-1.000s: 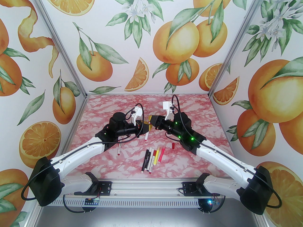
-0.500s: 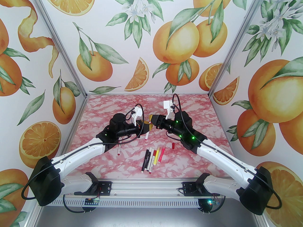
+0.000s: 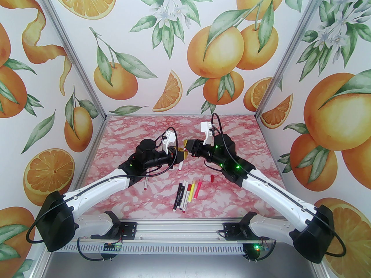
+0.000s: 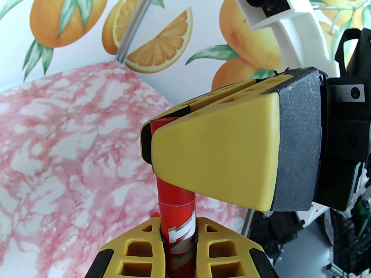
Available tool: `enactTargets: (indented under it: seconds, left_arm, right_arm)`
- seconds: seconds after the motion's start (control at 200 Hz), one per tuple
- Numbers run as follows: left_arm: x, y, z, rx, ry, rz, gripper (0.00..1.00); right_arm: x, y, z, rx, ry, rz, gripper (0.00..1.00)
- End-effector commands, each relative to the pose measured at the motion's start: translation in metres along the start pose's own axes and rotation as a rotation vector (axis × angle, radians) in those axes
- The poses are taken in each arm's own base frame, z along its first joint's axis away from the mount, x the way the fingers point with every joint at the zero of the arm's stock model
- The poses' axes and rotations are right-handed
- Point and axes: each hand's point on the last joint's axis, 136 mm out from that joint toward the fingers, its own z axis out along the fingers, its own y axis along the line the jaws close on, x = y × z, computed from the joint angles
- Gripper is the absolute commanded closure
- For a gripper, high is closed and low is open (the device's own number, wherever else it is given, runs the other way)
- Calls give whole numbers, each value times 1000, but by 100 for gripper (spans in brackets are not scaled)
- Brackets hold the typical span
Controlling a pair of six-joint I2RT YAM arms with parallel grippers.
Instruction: Open the pen caps
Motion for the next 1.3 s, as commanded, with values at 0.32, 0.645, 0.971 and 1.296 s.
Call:
enactTargets:
  seconds: [0.32,0.645,0.971,1.296]
  left_arm:
    - [110,-20,-9,113,396,-128,100]
    - [109,-21,-7,121,397,-131,100]
    - [108,-23,-2,142,402,-143,100]
    - [109,-24,-4,141,410,-137,100]
  right_arm:
    - [-147,50,-44,-157,-504,-47,100]
    - [-149,7,-71,63,-637,-12,100]
    - [-161,51,-62,-138,-625,-99,100]
    - [-173,52,-59,-112,-649,-117,100]
